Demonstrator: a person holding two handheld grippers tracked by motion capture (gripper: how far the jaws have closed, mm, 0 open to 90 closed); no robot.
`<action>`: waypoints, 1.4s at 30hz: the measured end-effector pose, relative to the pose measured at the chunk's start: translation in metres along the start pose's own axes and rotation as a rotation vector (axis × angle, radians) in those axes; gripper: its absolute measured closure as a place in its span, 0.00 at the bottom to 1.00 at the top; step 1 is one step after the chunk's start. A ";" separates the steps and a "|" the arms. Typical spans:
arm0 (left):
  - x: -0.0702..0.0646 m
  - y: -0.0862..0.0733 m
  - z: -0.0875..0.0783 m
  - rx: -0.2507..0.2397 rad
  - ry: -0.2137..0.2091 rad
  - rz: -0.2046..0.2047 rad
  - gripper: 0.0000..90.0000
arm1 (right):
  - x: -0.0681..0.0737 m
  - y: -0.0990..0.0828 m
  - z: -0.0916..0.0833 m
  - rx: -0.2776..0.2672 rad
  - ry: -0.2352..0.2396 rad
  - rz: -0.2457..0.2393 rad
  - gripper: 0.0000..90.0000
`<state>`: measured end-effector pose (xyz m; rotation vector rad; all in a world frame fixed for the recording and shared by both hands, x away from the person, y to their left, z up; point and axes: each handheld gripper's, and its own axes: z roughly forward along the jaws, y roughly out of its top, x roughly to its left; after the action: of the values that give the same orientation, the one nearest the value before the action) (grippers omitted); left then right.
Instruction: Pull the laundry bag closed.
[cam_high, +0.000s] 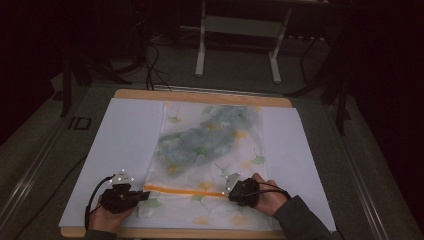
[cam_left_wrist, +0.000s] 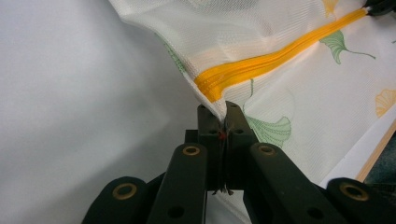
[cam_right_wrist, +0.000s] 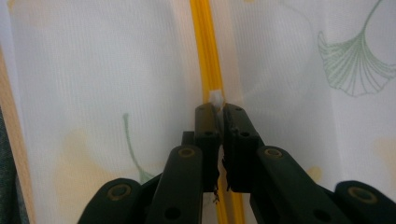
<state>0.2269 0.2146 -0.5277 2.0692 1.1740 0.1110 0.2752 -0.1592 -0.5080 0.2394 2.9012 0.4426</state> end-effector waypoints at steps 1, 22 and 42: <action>0.000 0.000 0.000 -0.001 -0.001 -0.001 0.98 | 0.000 -0.001 0.000 0.003 -0.002 0.000 0.95; 0.000 0.000 0.000 0.002 0.000 0.005 0.98 | -0.004 -0.014 -0.004 0.031 -0.010 0.010 0.95; 0.000 -0.001 0.000 0.004 0.000 0.003 0.98 | -0.006 -0.026 -0.008 0.037 -0.010 0.033 0.95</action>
<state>0.2265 0.2145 -0.5282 2.0744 1.1721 0.1105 0.2757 -0.1872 -0.5075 0.2942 2.9012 0.3920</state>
